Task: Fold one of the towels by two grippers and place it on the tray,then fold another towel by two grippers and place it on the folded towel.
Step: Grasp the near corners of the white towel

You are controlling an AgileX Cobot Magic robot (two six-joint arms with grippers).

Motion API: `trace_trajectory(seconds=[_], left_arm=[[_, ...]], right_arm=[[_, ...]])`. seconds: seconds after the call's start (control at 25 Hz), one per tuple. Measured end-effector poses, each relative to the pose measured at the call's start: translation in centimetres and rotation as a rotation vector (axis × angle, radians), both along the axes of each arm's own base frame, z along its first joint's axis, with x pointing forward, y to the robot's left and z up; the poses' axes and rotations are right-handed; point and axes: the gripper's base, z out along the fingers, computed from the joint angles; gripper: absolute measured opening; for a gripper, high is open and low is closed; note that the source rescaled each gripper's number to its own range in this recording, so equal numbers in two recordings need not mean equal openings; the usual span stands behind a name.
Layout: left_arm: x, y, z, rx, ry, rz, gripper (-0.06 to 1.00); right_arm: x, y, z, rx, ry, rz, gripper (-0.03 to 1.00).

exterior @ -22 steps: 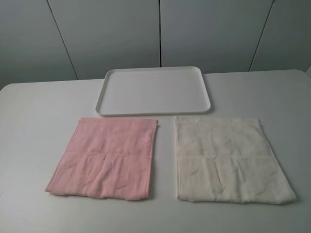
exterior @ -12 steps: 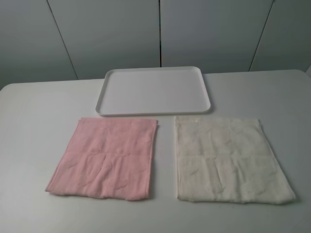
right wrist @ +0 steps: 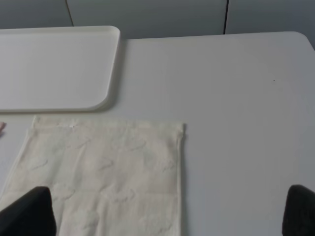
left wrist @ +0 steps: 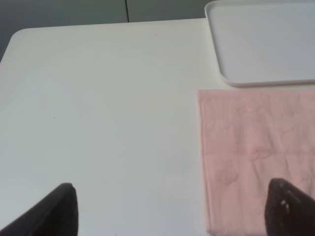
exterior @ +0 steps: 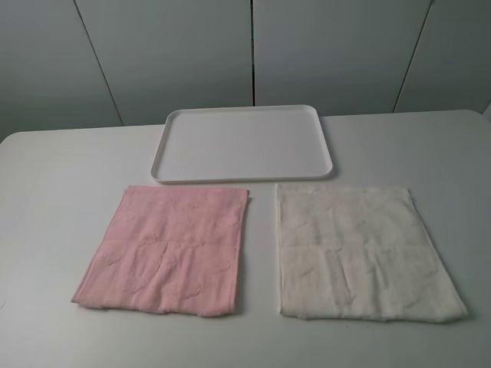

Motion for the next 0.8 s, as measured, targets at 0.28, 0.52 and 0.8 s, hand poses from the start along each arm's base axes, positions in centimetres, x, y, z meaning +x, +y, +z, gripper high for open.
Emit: trace_trajectory(seconds=[0.28,0.52,0.8], left_arm=[[0.0,0.0,0.0,0.0,0.0,0.0,0.99],[0.0,0.0,0.0,0.0,0.0,0.0,0.99],[0.0,0.0,0.0,0.0,0.0,0.0,0.99]], right_arm=[[0.0,0.0,0.0,0.0,0.0,0.0,1.0],[0.0,0.0,0.0,0.0,0.0,0.0,1.0],[0.0,0.0,0.0,0.0,0.0,0.0,1.0]])
